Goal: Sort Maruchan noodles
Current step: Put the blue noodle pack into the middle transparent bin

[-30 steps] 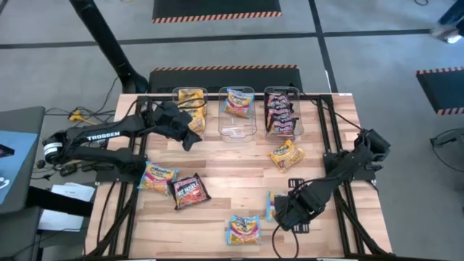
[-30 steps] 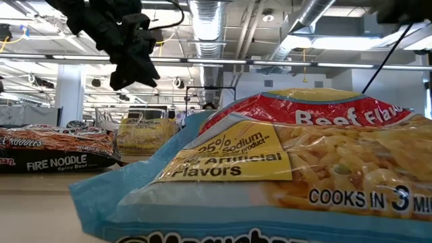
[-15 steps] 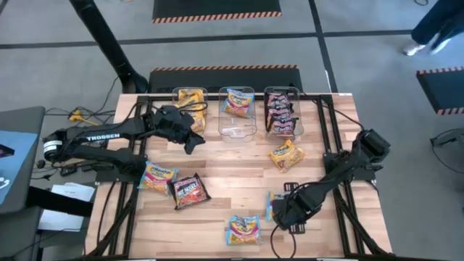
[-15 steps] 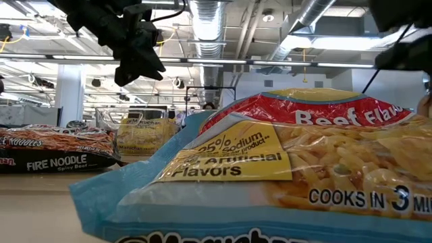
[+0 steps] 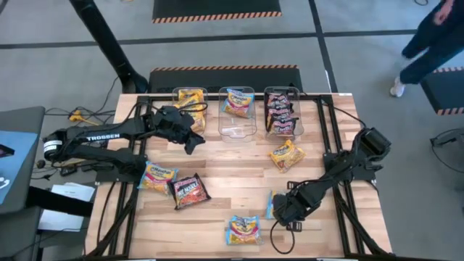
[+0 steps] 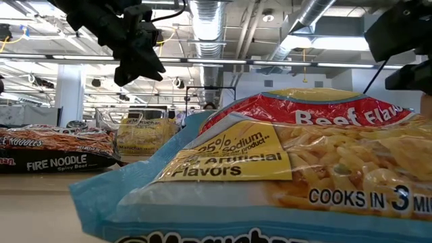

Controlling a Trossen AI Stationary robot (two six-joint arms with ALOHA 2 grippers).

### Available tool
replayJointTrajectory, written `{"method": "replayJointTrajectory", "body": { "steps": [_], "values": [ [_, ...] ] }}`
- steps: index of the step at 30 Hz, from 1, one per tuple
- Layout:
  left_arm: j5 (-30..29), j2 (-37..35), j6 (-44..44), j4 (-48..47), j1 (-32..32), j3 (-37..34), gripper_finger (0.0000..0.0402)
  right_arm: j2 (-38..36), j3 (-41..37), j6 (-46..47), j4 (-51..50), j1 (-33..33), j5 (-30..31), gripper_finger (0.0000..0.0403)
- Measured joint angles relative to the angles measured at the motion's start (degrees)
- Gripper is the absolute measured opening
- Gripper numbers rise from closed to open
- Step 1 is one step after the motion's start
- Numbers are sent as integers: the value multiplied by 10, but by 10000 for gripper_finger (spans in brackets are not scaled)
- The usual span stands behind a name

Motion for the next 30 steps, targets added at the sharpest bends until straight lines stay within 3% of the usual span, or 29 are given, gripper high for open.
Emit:
{"method": "replayJointTrajectory", "body": {
  "steps": [12,22,30],
  "values": [
    [-2,0,0,0,0,0,88,2,-3,11,67,-11,3,13],
    [-2,0,0,0,0,0,88,3,-3,12,74,-12,6,5],
    [-2,0,0,0,0,0,88,6,21,-21,34,-18,46,4]
  ]
}}
